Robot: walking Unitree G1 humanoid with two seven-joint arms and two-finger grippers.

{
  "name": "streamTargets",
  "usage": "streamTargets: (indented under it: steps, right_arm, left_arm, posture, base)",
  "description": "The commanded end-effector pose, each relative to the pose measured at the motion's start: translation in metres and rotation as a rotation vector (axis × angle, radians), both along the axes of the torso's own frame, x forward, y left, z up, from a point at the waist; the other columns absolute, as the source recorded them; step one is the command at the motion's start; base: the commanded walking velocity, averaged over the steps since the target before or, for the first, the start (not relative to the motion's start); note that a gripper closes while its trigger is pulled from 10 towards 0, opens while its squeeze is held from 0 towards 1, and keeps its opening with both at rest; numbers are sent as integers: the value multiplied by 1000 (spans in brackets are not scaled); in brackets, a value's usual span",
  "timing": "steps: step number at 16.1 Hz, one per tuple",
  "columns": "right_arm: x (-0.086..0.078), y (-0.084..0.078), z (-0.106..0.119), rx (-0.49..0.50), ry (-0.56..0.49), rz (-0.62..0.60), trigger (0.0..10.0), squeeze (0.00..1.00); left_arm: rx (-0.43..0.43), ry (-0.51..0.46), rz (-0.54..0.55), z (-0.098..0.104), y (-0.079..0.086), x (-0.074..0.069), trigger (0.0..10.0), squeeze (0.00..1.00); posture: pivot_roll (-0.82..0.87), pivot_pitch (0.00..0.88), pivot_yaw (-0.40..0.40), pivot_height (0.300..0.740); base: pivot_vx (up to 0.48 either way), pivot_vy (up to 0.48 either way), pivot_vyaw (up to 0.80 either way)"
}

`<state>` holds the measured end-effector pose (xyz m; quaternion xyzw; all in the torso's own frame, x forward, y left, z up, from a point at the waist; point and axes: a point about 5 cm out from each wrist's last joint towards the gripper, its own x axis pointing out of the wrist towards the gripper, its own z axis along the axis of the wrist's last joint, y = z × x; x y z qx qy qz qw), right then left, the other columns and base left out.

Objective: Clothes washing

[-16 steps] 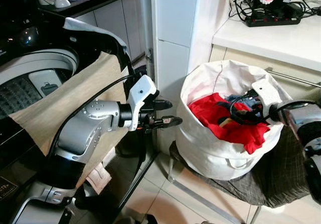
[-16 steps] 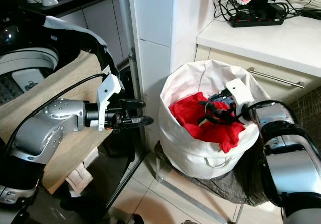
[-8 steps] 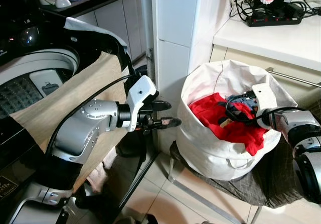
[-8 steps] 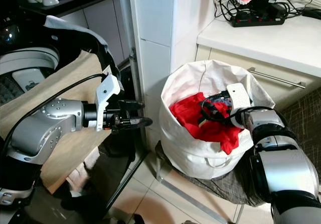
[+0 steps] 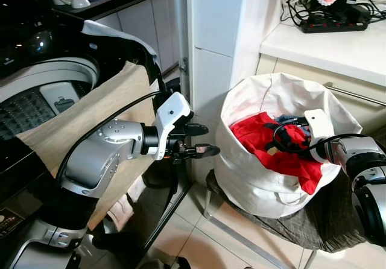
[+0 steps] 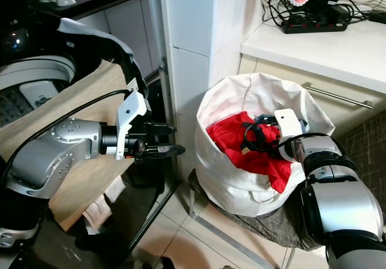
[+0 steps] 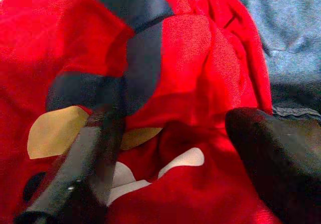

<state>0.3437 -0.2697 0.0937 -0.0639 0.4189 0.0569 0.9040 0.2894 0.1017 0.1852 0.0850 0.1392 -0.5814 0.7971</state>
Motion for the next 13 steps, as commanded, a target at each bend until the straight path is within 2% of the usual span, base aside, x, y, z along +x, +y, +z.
streamTargets:
  steps: [1, 9, 13]
  right_arm:
    - [-5, -1, -6, 3, 38, 3, 0, 0]
    - [-8, 0, -10, 40, 61, 1, 0, 0]
    - [-6, -1, -7, 66, 24, -41, 0, 0]
  left_arm:
    - [2, -5, -25, 4, -3, -3, 10000, 0]
    - [2, 4, -34, 4, -5, -4, 10000, 0]
    - [0, 3, -33, 4, -5, -2, 10000, 0]
  posture:
    - [20, 0, 48, 740]
    - [15, 0, 50, 740]
    - [13, 0, 50, 740]
  base:
    - [0, 0, 0]
    - [0, 0, 0]
    - [0, 0, 0]
